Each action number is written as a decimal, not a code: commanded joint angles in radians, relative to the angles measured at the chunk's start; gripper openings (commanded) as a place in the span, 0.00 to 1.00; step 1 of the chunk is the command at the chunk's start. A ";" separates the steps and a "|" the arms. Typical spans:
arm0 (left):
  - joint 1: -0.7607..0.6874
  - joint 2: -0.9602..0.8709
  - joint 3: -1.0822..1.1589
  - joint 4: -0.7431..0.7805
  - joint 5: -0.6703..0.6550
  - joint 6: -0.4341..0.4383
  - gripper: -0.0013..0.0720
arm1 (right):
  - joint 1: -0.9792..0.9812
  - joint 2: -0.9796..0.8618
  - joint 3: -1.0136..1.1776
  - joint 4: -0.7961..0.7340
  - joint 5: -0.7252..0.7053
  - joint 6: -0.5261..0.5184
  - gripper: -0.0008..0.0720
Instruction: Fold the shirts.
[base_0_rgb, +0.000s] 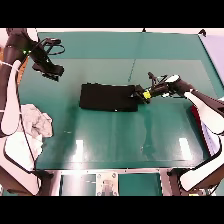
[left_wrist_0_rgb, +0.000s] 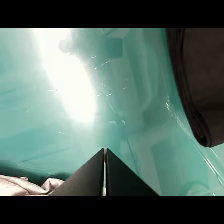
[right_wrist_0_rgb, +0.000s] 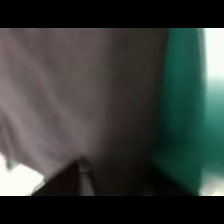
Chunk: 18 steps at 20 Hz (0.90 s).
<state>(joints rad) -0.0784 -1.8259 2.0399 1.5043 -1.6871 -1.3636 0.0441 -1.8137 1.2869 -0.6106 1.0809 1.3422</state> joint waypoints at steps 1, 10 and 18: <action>0.000 0.000 0.000 0.000 0.001 -0.002 0.05 | 0.049 -0.027 0.080 0.103 -0.015 -0.045 0.27; 0.000 0.000 0.000 -0.024 -0.026 -0.024 0.05 | -0.027 0.042 0.295 0.106 0.092 0.015 0.03; 0.000 0.000 0.000 -0.054 -0.027 -0.024 0.05 | -0.603 0.355 0.438 0.068 0.290 0.151 0.03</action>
<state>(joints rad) -0.0792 -1.8256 2.0399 1.4628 -1.7138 -1.3869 -0.3607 -1.5478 1.6932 -0.5255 1.3029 1.4422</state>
